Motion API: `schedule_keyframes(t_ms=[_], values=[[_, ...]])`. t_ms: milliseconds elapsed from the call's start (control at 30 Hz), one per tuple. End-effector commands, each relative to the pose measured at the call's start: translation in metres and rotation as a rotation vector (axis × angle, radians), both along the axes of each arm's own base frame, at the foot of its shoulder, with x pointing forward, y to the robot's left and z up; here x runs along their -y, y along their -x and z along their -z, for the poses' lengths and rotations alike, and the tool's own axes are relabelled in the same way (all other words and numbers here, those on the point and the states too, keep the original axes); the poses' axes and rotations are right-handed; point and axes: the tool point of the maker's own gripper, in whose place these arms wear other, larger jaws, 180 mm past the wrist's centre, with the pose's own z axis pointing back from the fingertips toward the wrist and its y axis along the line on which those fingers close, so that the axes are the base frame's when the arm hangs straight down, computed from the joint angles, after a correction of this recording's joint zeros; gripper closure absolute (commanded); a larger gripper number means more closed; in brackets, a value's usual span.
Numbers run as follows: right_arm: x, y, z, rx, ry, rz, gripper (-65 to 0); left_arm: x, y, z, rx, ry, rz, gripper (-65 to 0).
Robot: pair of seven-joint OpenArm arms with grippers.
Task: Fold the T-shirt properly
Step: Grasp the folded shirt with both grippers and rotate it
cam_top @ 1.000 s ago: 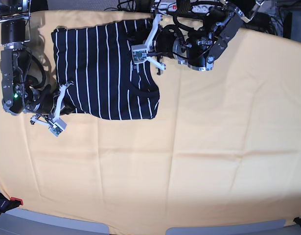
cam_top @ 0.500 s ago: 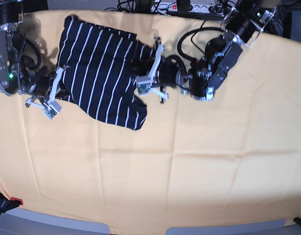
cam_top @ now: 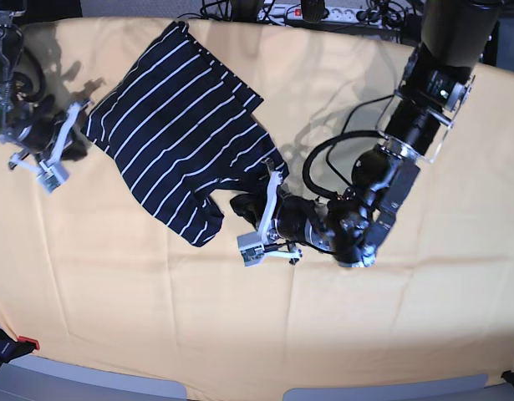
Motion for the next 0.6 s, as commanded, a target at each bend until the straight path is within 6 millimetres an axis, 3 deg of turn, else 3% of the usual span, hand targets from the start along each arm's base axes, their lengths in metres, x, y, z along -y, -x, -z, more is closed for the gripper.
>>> schedule_keyframes(t_ms=[0, 100, 200, 400, 567], values=[[0.006, -0.009, -0.016, 0.056, 0.006, 0.002, 0.0, 0.004, 0.005, -0.018, 0.009, 0.026, 0.048, 0.0], [0.008, -0.015, -0.025, 0.1, -0.007, 0.002, 0.0, -0.003, 0.032, -0.026, -0.08, 0.074, 0.122, 0.0], [-0.006, -0.011, -0.026, 0.106, -0.043, -0.072, 0.0, 0.002, 0.051, -0.033, -0.174, 0.176, 0.142, 0.0], [-0.017, -0.011, -0.024, 0.12, -0.086, -0.078, 0.0, -0.002, 0.05, 0.018, -0.091, 0.104, 0.017, 0.0], [-0.019, -0.012, -0.026, 0.13, -0.095, -0.078, 0.0, -0.011, 0.077, 0.063, -0.1, 0.027, -0.019, 0.0]])
